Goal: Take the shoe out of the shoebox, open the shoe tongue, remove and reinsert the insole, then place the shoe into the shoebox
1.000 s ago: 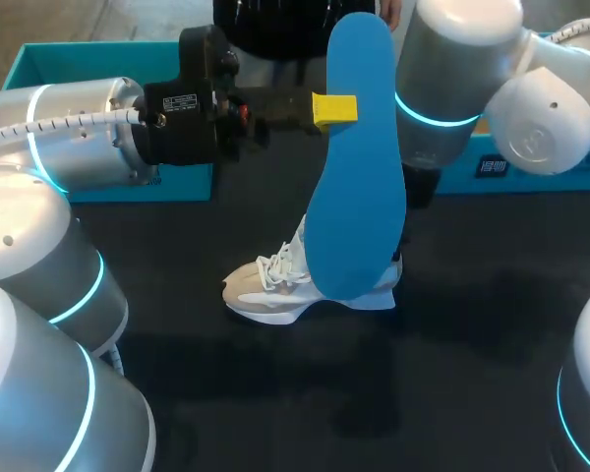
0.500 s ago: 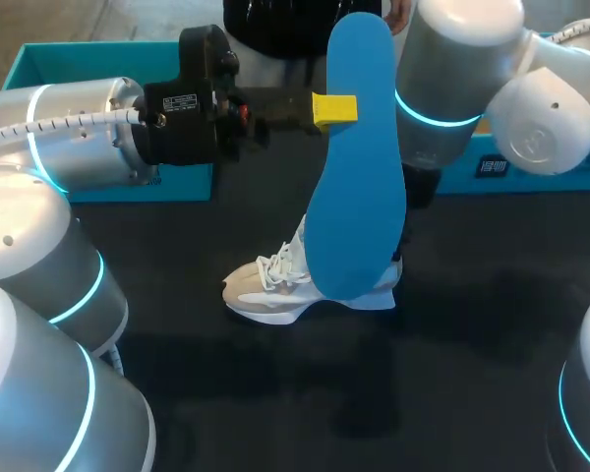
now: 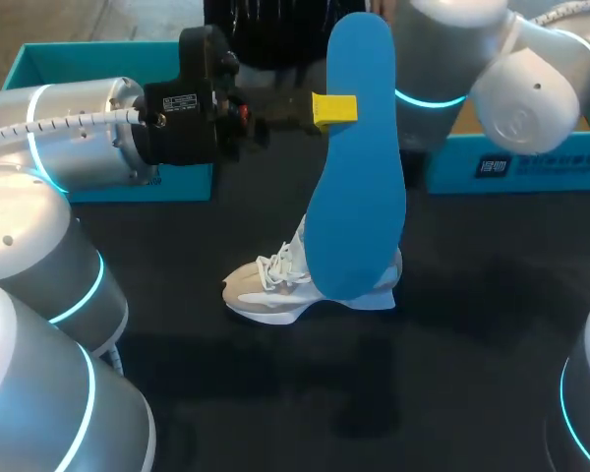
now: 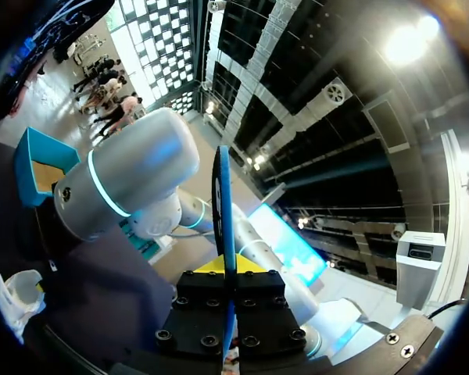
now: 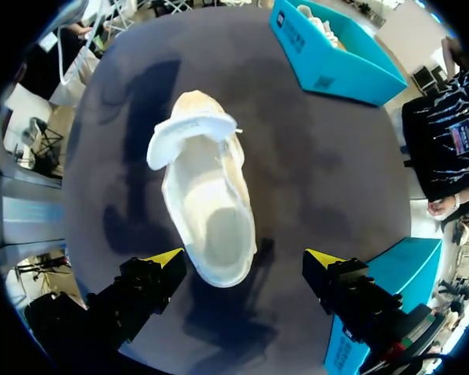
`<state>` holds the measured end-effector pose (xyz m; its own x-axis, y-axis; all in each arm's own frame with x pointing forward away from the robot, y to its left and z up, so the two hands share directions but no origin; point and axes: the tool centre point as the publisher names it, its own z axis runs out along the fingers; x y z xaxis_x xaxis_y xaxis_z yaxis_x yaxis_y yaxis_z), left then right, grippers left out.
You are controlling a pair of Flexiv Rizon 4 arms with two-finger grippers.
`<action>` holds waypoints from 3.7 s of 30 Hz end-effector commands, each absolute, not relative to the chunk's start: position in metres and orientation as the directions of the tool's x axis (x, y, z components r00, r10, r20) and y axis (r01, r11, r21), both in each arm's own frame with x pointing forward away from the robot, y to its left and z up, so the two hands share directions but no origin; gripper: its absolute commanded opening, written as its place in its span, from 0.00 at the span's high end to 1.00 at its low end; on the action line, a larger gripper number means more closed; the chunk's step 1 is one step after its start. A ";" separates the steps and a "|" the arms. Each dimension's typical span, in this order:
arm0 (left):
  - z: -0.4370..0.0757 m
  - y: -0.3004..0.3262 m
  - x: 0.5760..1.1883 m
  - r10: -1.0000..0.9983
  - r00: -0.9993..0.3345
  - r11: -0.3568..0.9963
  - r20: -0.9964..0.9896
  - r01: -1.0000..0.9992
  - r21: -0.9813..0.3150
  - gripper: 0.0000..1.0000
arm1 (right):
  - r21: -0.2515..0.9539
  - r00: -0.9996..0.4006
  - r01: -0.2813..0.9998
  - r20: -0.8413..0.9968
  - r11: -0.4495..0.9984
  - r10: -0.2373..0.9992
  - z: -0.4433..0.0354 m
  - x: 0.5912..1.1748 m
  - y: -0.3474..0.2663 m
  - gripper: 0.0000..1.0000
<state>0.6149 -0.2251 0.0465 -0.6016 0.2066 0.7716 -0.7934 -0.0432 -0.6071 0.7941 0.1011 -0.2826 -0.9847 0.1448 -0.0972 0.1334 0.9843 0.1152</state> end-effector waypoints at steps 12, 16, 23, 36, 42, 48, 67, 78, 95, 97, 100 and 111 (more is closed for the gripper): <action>0.046 -0.225 0.613 0.206 -0.602 -0.047 0.771 -0.794 -0.607 1.00 | 0.096 -0.995 0.085 -0.046 0.992 0.090 -0.320 0.808 0.136 0.00; 0.046 -0.225 0.613 0.206 -0.602 -0.047 0.771 -0.794 -0.607 1.00 | 0.085 -0.996 0.081 -0.036 0.993 0.084 -0.332 0.808 0.139 0.00; 0.046 -0.225 0.613 0.206 -0.602 -0.047 0.771 -0.794 -0.607 1.00 | 0.082 -0.996 0.082 -0.018 0.993 0.084 -0.350 0.810 0.139 0.00; 0.046 -0.225 0.613 0.206 -0.602 -0.047 0.771 -0.794 -0.607 1.00 | 0.094 -0.995 0.104 -0.003 0.990 0.104 -0.369 0.808 0.143 0.00; 0.046 -0.225 0.613 0.206 -0.602 -0.047 0.771 -0.794 -0.607 1.00 | 0.102 -0.993 0.117 -0.003 0.988 0.118 -0.371 0.808 0.149 0.45; 0.046 -0.225 0.613 0.206 -0.602 -0.047 0.771 -0.794 -0.607 1.00 | 0.096 -0.992 0.126 0.013 0.987 0.125 -0.374 0.805 0.152 0.69; 0.046 -0.225 0.613 0.206 -0.602 -0.047 0.771 -0.794 -0.607 1.00 | 0.098 -0.957 0.273 0.124 0.957 0.261 -0.354 0.793 0.153 1.00; 0.046 -0.225 0.613 0.206 -0.602 -0.047 0.771 -0.794 -0.607 1.00 | 0.125 -0.861 0.501 0.172 0.856 0.479 -0.335 0.792 0.155 1.00; 0.046 -0.225 0.613 0.206 -0.602 -0.047 0.771 -0.794 -0.607 1.00 | 0.193 -0.572 0.820 0.297 0.539 0.764 -0.327 0.773 0.142 1.00; 0.046 -0.225 0.613 0.206 -0.602 -0.047 0.771 -0.794 -0.607 1.00 | 0.190 -0.541 0.841 0.310 0.507 0.782 -0.326 0.772 0.142 1.00; 0.046 -0.225 0.613 0.206 -0.602 -0.047 0.771 -0.794 -0.607 1.00 | 0.196 -0.494 0.870 0.335 0.453 0.803 -0.324 0.770 0.142 1.00; 0.046 -0.225 0.613 0.206 -0.602 -0.047 0.771 -0.794 -0.607 1.00 | 0.250 -0.432 0.900 0.422 0.356 0.797 -0.329 0.766 0.151 1.00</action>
